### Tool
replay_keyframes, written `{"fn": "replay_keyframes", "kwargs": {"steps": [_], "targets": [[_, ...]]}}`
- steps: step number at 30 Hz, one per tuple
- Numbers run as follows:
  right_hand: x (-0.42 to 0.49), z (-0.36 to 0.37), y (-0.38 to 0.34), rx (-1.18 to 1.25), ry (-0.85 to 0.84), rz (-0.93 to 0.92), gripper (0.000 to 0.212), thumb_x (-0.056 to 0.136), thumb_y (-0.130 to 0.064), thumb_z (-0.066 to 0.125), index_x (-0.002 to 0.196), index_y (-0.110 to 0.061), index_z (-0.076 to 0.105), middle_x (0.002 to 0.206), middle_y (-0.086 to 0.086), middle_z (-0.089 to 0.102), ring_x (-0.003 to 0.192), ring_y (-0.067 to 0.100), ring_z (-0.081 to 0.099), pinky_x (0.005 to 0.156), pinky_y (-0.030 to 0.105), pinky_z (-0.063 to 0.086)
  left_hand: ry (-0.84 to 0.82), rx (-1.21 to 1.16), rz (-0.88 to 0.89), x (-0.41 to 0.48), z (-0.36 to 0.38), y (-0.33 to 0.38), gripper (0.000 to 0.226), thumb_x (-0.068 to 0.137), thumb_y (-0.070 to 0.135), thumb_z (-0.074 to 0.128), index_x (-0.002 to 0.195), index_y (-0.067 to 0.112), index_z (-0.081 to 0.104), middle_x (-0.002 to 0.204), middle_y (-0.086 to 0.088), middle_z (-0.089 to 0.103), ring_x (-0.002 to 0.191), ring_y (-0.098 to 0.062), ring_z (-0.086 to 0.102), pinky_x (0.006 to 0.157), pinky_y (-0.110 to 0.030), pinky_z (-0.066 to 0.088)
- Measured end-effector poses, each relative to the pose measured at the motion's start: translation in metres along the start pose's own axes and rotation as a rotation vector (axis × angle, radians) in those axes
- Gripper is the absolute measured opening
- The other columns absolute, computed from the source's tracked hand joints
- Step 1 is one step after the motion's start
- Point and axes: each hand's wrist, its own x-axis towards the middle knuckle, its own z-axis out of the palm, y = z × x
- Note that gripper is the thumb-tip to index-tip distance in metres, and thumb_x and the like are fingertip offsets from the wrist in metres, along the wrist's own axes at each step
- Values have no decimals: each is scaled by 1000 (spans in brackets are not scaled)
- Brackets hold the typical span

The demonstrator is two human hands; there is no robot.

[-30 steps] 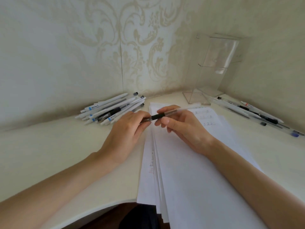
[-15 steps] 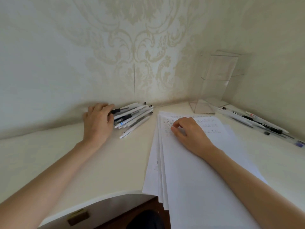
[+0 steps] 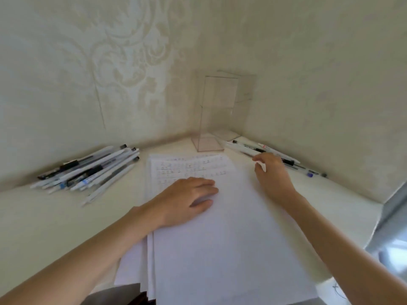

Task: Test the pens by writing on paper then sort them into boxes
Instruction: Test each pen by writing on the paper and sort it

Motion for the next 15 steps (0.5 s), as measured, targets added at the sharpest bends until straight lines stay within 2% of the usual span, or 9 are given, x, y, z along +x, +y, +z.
{"fn": "replay_keyframes", "kwargs": {"steps": [2,4,7,9,12,14,15], "targets": [[6,-1,17,-68,42,81,28,91,-5,49,118,-4,60,126,16,56,122,32,43,98,29,29,-17,-28,-5,0,4,-1,56,87,59,24,135,36,42,144,18,34,130,1,25,105,-16,14],[14,2,24,-190,40,162,33,94,-16,49,125,-7,55,131,17,52,123,33,41,102,35,29,-7,-48,-1,-1,4,-2,58,85,61,22,135,37,42,143,21,33,126,9,21,105,-14,11],[20,5,29,-343,-2,214,38,94,-29,48,127,-11,50,134,15,47,125,34,37,103,39,30,10,-74,13,-2,3,-2,67,79,63,16,133,35,46,141,22,36,124,11,22,104,-11,12],[20,5,34,-338,18,241,32,93,-25,49,121,-9,54,129,17,49,124,35,38,102,40,31,57,-79,36,-1,4,-1,65,80,60,19,130,32,51,138,20,41,124,7,28,102,-10,14],[19,6,37,-349,24,237,24,94,-20,47,108,-7,61,119,18,57,117,36,42,95,39,34,130,-96,49,-1,3,0,56,84,52,26,118,24,62,125,16,53,114,3,40,96,-5,21],[17,5,32,-248,104,181,19,94,-19,48,102,-7,60,107,16,62,107,35,50,86,38,37,231,-80,45,0,4,-1,47,86,44,32,108,21,66,113,14,59,103,-2,50,90,-15,35],[14,2,26,-109,155,163,14,95,-18,48,99,-8,58,99,13,64,98,31,54,78,36,39,294,-82,18,0,3,-3,43,87,42,34,106,20,66,109,14,59,100,-4,54,87,-20,40]]}}
